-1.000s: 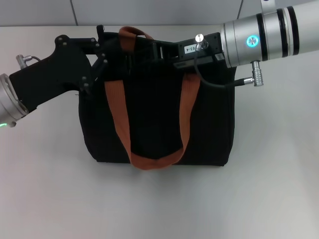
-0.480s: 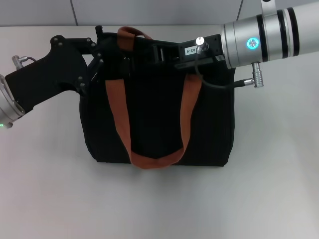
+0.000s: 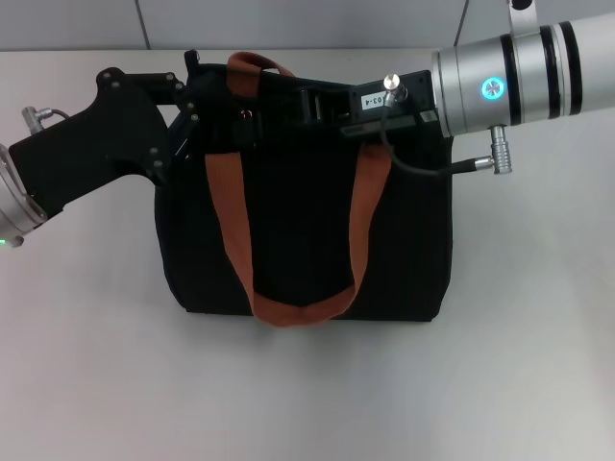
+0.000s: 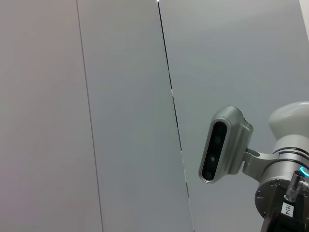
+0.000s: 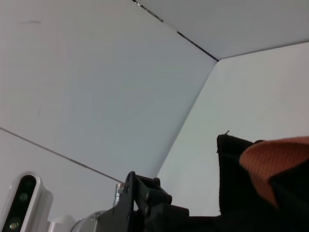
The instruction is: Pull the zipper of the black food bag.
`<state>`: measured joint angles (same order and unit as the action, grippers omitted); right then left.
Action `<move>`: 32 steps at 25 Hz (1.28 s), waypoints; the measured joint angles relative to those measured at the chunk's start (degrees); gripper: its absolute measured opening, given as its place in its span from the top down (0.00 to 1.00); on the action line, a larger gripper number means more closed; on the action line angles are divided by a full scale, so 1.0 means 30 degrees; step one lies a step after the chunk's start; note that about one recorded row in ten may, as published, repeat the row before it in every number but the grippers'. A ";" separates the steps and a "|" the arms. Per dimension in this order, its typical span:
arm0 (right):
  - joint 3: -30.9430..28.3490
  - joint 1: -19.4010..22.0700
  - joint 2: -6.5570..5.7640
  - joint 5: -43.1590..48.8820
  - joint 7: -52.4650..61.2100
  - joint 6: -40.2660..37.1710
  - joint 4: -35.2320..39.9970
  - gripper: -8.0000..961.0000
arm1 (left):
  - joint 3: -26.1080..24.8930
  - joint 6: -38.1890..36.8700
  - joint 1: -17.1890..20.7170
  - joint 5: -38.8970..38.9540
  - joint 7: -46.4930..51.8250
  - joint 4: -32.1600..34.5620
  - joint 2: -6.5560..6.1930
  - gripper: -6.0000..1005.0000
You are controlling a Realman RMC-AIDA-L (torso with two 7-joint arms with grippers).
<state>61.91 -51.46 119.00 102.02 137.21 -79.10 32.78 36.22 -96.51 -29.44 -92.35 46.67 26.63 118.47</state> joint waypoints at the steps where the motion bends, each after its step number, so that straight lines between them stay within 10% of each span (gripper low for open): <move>1: 0.0000 0.0009 0.0000 -0.0002 -0.0001 0.0000 -0.0001 0.86 | 0.0000 -0.0004 0.0000 0.0001 0.0000 0.0002 -0.0005 0.95; 19: -0.0462 0.0292 -0.0001 -0.0205 -0.0168 -0.0329 0.0095 0.70 | -0.0006 -0.0083 0.0187 0.0054 -0.0002 0.0004 -0.0029 0.95; 32: -0.0271 0.0086 0.0099 -0.0262 -0.0471 -0.0024 0.0047 0.77 | 0.0022 -0.0527 0.0136 0.0053 -0.0003 -0.0098 0.0029 0.94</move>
<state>61.10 -51.20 119.30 101.23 135.80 -79.17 32.92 36.28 -98.09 -29.03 -92.19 46.66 26.33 118.55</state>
